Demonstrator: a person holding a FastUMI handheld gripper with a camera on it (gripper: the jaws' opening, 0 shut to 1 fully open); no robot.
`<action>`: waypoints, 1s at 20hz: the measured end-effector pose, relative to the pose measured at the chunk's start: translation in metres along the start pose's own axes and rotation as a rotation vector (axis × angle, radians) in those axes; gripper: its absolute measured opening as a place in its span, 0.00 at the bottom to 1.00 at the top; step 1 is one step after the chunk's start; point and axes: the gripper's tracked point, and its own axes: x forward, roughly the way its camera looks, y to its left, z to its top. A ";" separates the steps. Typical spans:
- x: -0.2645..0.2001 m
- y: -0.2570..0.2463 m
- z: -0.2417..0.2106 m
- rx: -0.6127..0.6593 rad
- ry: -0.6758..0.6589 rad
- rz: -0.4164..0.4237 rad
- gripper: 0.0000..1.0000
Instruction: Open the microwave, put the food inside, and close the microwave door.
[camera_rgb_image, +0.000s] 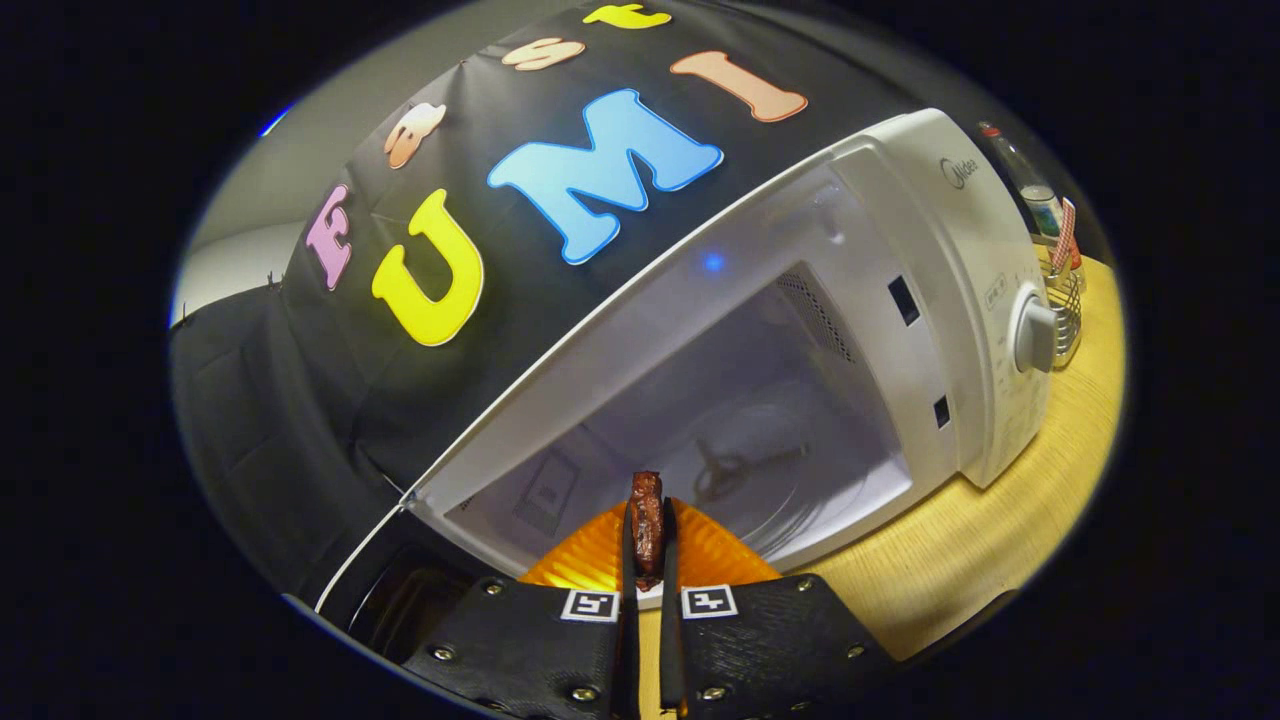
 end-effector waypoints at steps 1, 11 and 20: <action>0.008 -0.003 -0.001 0.006 0.009 -0.008 0.08; 0.047 -0.032 -0.008 -0.126 0.068 -0.108 0.19; 0.040 -0.055 0.009 -0.478 0.041 -0.241 0.67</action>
